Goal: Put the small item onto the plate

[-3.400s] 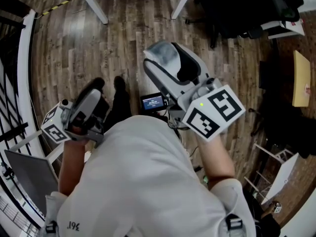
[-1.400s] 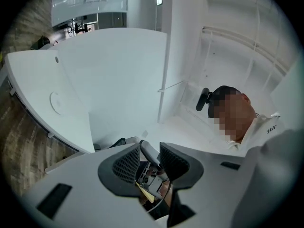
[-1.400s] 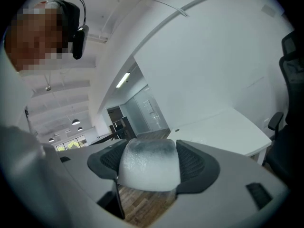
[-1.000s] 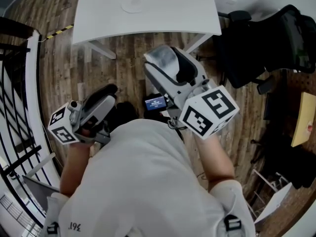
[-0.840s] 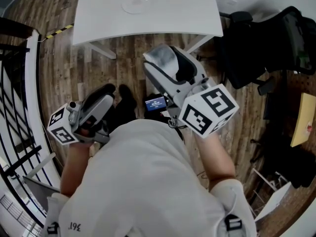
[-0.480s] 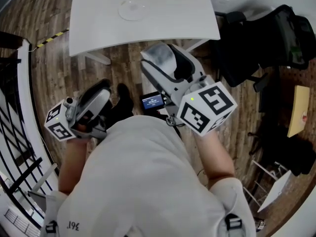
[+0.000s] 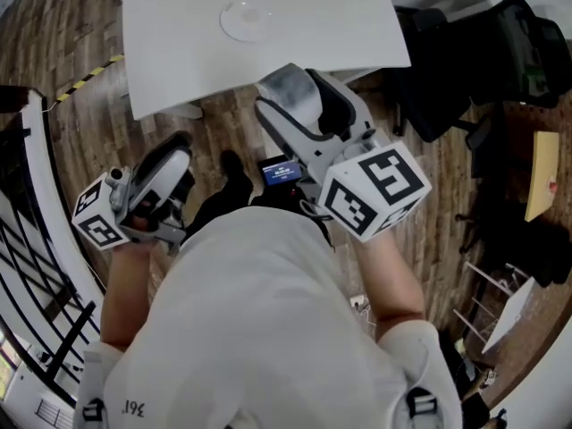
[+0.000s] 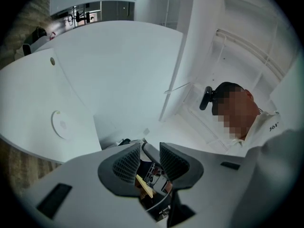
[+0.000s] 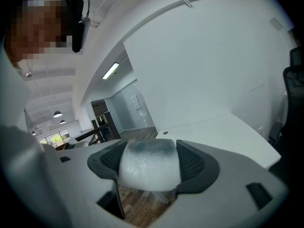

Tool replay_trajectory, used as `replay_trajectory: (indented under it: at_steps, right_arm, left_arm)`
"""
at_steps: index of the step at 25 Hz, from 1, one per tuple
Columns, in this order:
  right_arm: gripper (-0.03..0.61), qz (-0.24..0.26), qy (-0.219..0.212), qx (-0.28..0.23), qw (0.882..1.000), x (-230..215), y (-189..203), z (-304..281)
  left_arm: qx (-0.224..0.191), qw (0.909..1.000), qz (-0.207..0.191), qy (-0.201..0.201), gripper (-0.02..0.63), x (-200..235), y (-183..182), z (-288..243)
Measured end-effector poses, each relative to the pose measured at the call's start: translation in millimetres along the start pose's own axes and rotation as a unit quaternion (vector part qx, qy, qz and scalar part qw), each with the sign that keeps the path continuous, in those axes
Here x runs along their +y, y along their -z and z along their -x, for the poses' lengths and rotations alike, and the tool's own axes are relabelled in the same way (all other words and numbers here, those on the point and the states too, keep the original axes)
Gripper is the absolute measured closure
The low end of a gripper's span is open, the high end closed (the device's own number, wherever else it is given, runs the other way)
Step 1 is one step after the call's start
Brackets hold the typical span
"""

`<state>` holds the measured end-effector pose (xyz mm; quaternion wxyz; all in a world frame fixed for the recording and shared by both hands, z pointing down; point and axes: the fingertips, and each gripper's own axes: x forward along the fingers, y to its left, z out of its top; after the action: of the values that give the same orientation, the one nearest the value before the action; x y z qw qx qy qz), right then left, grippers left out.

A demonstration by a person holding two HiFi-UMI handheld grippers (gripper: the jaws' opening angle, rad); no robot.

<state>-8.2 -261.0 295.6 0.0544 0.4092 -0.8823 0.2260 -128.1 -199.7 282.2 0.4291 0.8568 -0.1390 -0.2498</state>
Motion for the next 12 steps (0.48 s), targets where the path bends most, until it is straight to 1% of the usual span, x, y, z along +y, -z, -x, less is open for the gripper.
replay_trajectory:
  at_steps: [5,12]
  right_arm:
    - [0.264,-0.002,0.008,0.007,1.0,-6,3,-11]
    - [0.264,0.0,-0.01,0.023,1.0,-34,-1,-25]
  left_arm:
    - [0.008,0.9999,0.007,0.001,0.5,12,-5,-5]
    - [-0.013,0.9997,0.001,-0.022,0.5,33,-9,-23]
